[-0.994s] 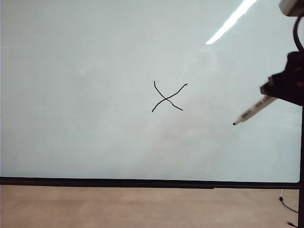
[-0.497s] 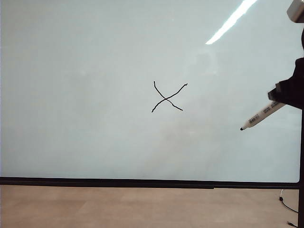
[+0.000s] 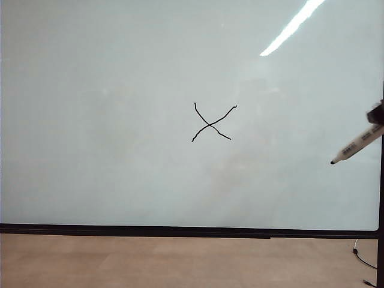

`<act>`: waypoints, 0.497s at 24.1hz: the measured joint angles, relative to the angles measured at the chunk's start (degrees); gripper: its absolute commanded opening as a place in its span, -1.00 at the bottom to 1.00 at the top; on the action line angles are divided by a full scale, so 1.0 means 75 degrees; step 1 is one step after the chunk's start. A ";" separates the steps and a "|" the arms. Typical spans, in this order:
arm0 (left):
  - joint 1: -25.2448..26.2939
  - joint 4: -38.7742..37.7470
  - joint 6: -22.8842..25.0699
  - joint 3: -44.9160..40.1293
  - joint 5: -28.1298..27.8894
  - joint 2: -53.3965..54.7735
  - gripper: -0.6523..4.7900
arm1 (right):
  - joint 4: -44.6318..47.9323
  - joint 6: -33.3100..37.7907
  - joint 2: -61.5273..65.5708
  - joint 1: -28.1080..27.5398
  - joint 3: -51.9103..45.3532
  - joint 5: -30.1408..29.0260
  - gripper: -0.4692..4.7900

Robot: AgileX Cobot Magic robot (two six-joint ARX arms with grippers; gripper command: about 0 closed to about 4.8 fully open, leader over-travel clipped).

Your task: Pick up the pen on the shelf to the right of the whiteboard and draw a cross mark.

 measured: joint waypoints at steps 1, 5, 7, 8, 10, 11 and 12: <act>0.0000 0.0000 0.0000 0.0000 -0.0003 0.0000 -0.78 | -0.0393 -0.0015 -0.0391 -0.0079 0.0000 -0.0026 -0.84; 0.0000 0.0000 0.0003 0.0000 0.0000 0.0000 -0.78 | -0.1317 -0.0023 -0.1265 -0.0189 -0.0003 -0.0108 -0.84; 0.0000 0.0000 0.0003 0.0000 0.0000 0.0000 -0.78 | -0.1512 -0.0026 -0.1521 -0.0254 0.0000 -0.0137 -0.84; 0.0000 0.0000 0.0003 0.0000 0.0000 0.0000 -0.78 | -0.1588 -0.0026 -0.1580 -0.0294 0.0000 -0.0140 -0.84; 0.0000 0.0000 0.0000 0.0000 0.0000 0.0000 -0.78 | -0.1874 -0.0026 -0.1862 -0.0475 -0.0003 -0.0192 -0.84; 0.0000 0.0000 0.0003 0.0000 0.0000 0.0000 -0.78 | -0.1929 -0.0026 -0.1976 -0.0533 -0.0003 -0.0207 -0.84; 0.0000 0.0000 0.0000 0.0000 0.0000 0.0000 -0.78 | -0.1964 -0.0026 -0.2055 -0.0589 -0.0003 -0.0230 -0.84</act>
